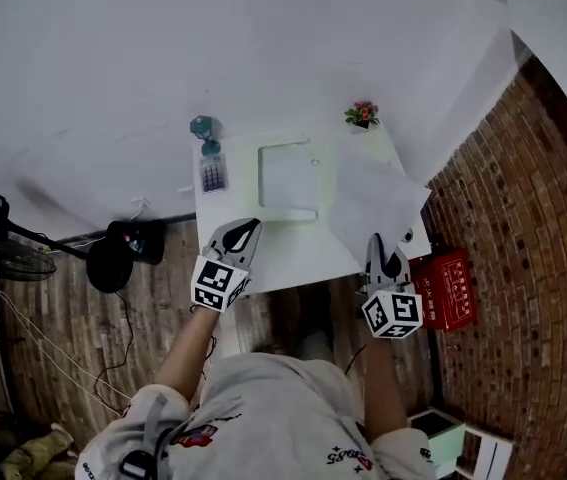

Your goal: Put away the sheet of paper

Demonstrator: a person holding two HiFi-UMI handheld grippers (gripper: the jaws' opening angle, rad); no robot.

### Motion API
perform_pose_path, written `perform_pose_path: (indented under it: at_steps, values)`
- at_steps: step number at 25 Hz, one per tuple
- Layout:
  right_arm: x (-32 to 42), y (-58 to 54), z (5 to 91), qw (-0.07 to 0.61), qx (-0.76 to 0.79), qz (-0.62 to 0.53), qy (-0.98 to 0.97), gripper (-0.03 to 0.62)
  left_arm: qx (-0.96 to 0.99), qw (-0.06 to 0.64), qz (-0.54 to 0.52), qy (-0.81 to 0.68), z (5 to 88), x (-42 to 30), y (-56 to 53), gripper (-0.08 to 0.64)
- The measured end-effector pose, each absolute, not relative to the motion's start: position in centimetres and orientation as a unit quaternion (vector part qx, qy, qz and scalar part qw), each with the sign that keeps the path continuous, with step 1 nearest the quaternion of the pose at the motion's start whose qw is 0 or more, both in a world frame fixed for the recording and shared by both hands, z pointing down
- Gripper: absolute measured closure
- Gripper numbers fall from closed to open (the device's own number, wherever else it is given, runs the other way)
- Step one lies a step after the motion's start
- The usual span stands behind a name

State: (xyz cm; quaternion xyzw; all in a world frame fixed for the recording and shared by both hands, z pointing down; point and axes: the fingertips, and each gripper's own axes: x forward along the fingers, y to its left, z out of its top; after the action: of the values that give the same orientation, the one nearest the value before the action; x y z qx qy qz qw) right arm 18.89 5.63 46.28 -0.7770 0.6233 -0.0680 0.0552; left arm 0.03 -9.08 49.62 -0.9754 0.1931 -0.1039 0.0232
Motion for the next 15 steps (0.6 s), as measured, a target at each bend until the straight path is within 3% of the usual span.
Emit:
perform_pose_path:
  at_steps: [6, 15]
  values:
    - [27.6, -3.3, 45.1, 0.003, -0.713, -0.056, 0.698, 0.594, -0.960, 0.015, -0.109, 0.259, 48.9, 8.3, -14.0, 0.535]
    - [34.2, -13.1, 46.1, 0.001, -0.638, -0.078, 0.766, 0.594, -0.931, 0.019, -0.127, 0.343, 48.6, 13.4, -19.1, 0.535]
